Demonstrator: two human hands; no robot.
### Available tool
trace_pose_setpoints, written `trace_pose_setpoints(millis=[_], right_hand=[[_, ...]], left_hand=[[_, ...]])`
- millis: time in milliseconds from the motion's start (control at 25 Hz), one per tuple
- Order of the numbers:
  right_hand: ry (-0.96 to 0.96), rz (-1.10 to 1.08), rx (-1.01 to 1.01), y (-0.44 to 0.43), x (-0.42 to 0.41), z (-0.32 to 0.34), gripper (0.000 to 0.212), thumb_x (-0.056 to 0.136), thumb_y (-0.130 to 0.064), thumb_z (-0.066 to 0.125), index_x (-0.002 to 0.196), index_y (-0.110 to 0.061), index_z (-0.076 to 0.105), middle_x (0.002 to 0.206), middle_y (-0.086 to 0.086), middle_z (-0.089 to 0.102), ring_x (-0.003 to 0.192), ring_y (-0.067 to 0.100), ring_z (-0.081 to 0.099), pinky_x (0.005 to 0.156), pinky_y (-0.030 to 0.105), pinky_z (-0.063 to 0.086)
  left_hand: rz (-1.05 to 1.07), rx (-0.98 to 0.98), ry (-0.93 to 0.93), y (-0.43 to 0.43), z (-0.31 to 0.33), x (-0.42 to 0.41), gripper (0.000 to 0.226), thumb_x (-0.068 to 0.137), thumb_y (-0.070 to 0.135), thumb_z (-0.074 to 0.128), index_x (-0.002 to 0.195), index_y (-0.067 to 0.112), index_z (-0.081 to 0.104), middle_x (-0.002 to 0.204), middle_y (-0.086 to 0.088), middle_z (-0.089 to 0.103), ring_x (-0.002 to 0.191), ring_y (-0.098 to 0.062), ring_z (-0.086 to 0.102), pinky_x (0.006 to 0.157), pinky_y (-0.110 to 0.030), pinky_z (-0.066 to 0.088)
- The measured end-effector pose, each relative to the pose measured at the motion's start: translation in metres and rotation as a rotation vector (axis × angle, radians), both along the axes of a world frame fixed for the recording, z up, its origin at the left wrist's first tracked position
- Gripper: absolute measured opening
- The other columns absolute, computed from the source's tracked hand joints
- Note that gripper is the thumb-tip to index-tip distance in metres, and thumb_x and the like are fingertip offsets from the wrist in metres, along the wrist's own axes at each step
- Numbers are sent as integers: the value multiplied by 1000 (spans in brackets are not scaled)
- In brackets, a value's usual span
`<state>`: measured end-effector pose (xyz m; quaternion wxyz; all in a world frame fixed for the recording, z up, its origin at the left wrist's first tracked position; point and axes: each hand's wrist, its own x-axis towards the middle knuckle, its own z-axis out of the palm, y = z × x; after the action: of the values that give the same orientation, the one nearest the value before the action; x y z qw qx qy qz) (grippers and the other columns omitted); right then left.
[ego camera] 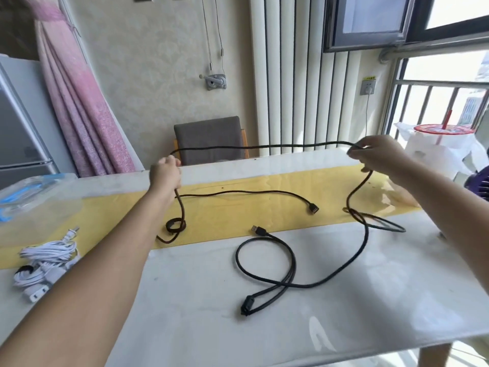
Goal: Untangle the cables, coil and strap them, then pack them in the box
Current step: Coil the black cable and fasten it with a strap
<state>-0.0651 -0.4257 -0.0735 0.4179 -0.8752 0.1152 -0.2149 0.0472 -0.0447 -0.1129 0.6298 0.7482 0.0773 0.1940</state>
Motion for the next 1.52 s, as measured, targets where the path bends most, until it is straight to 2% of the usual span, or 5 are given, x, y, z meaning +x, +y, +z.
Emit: trace_pose_setpoints(millis=[400, 600, 760, 1280, 1520], right_hand=[[337, -23, 615, -19, 21, -32, 18, 101, -5, 37, 90, 3, 50, 75, 18, 54, 63, 27, 57, 36, 23, 50], [531, 223, -416, 21, 6, -37, 7, 93, -8, 54, 89, -6, 60, 88, 6, 64, 80, 14, 65, 63, 21, 55], [609, 661, -651, 85, -53, -59, 31, 76, -48, 72, 88, -20, 69, 85, -5, 71, 77, 9, 64, 69, 28, 48], [-108, 437, 641, 26, -42, 34, 35, 102, -28, 41, 70, -15, 48, 46, -9, 28, 39, 4, 20, 35, 15, 17], [-24, 181, 393, 14, -52, 17, 42, 90, -46, 57, 75, -8, 62, 40, -9, 31, 35, 6, 22, 38, 18, 20]], left_hand=[[-50, 738, -15, -34, -26, -25, 32, 94, 12, 52, 124, 3, 56, 127, -17, 51, 115, -30, 52, 96, -33, 40], [-1049, 979, 136, -79, -42, -124, 28, 72, 43, 79, 92, 28, 68, 95, 13, 65, 88, 4, 58, 76, -15, 45], [-995, 1190, 91, -64, -60, -128, 12, 82, 35, 69, 81, 28, 60, 90, 13, 56, 82, -1, 52, 73, -21, 44], [-910, 73, 169, 5, 35, -123, 55, 59, 55, 82, 57, 21, 39, 51, 6, 25, 40, -10, 31, 51, -24, 45], [-726, -111, 556, 66, 34, -136, 26, 83, 33, 52, 70, 12, 45, 42, 8, 22, 28, 1, 18, 26, -11, 10]])
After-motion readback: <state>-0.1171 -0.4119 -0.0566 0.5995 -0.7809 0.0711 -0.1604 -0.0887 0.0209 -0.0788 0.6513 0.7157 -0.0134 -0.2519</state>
